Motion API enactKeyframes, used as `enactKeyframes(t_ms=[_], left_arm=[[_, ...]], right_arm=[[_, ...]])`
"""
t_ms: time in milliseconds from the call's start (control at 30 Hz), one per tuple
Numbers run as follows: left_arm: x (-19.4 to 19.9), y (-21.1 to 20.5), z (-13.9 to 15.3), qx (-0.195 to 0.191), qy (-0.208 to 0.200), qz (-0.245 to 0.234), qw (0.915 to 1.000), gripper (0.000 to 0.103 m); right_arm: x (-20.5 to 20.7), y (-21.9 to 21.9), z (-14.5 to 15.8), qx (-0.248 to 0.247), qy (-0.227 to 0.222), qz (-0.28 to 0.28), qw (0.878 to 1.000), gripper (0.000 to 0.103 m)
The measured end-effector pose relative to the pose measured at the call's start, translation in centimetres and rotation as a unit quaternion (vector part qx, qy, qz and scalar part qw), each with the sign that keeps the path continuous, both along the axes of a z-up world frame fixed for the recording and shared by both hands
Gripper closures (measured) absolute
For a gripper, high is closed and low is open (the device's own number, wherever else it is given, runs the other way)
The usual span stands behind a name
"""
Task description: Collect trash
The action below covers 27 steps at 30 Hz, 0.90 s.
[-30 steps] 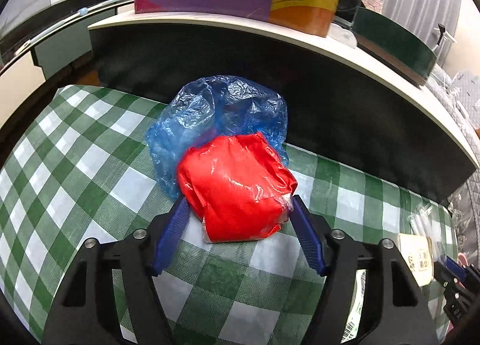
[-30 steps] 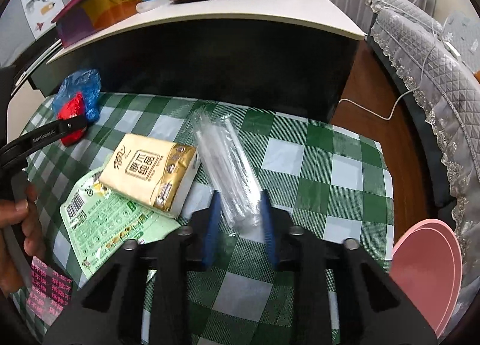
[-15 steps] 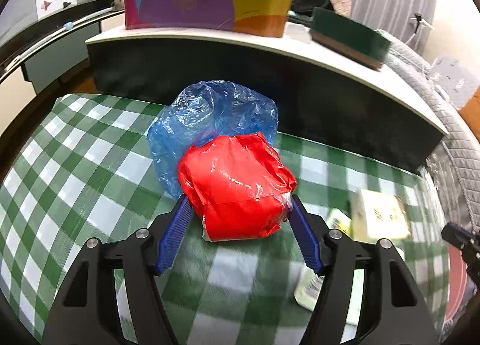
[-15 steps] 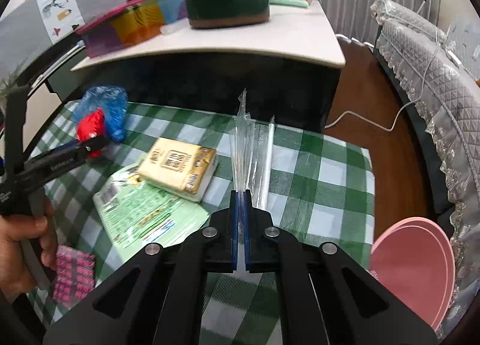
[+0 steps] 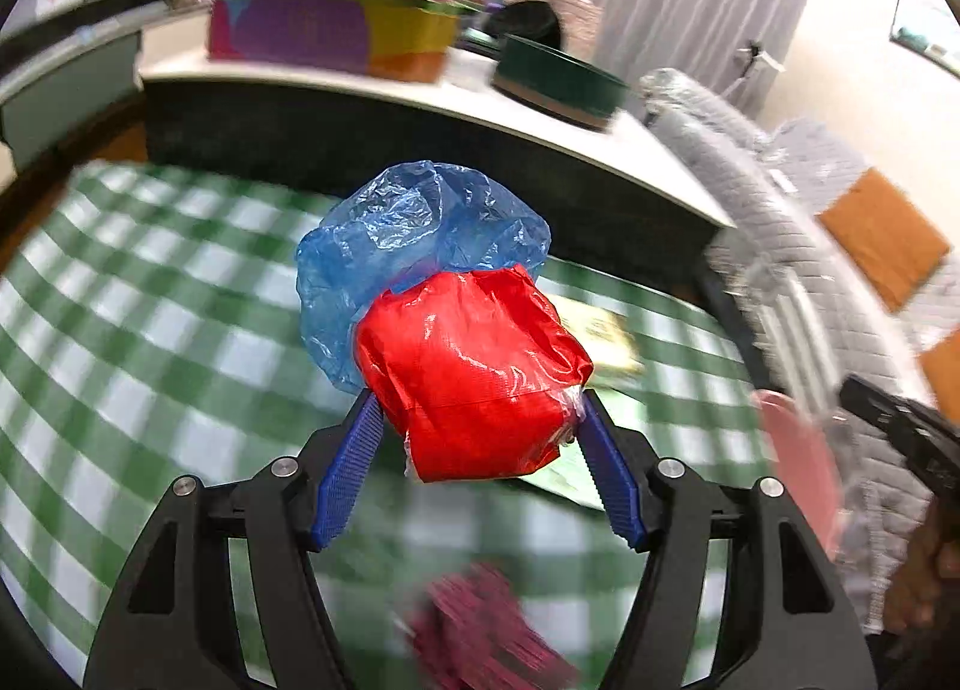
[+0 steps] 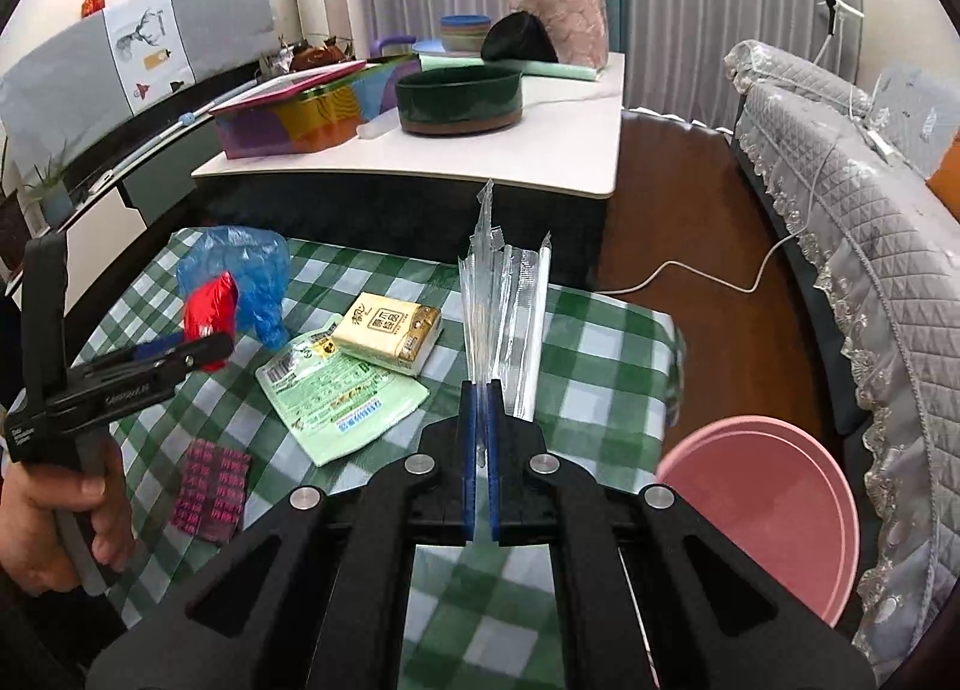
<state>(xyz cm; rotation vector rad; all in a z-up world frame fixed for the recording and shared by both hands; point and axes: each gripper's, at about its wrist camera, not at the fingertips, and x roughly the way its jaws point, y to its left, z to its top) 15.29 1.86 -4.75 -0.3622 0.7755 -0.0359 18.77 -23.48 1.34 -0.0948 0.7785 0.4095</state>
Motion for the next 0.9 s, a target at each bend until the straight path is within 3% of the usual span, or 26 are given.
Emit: enactKeyframes(t_ms=[100, 167, 267, 367, 467, 667, 767, 900], left_arm=[[-1.0, -1.6, -0.5, -0.02, 0.026, -0.024, 0.9992, 0.038], [-1.1, -2.8, -1.6, -0.024, 0.075, -0.046, 0.9959, 0.038], [-1.7, -3.8, -2.7, -0.036, 0.111, -0.054, 0.9917, 0.038], [-2.1, -4.6, -3.3, -0.021, 0.131, -0.059, 0.9893, 0.038], [-2.6, -5.2, -2.5, -0.004, 0.108, -0.058, 0.9925, 0.039], [-3.9, -6.5, 2.3, 0.038, -0.008, -0.069, 0.9968, 0.038], [-4.1, -6.4, 4.3, 0.036, -0.051, -0.072, 0.9955, 0.039], [-4.0, -6.7, 5.6, 0.036, -0.067, -0.092, 0.9928, 0.039]], right_arm=[[-1.3, -1.2, 0.5, 0.002, -0.005, -0.002, 1.0, 0.1], [-1.9, -2.2, 0.8, 0.005, -0.008, -0.006, 1.0, 0.1], [-2.8, -3.6, 1.1, 0.009, -0.009, -0.013, 1.0, 0.1], [-3.3, -4.6, 1.2, 0.013, -0.009, -0.02, 1.0, 0.1], [-3.7, -5.3, 1.3, 0.013, -0.012, -0.024, 1.0, 0.1], [-4.0, -6.1, 1.6, 0.018, -0.016, -0.029, 0.999, 0.1], [-4.0, -6.1, 1.6, 0.017, -0.015, -0.029, 0.999, 0.1], [-3.8, -6.0, 1.6, 0.019, -0.014, -0.028, 0.999, 0.1]])
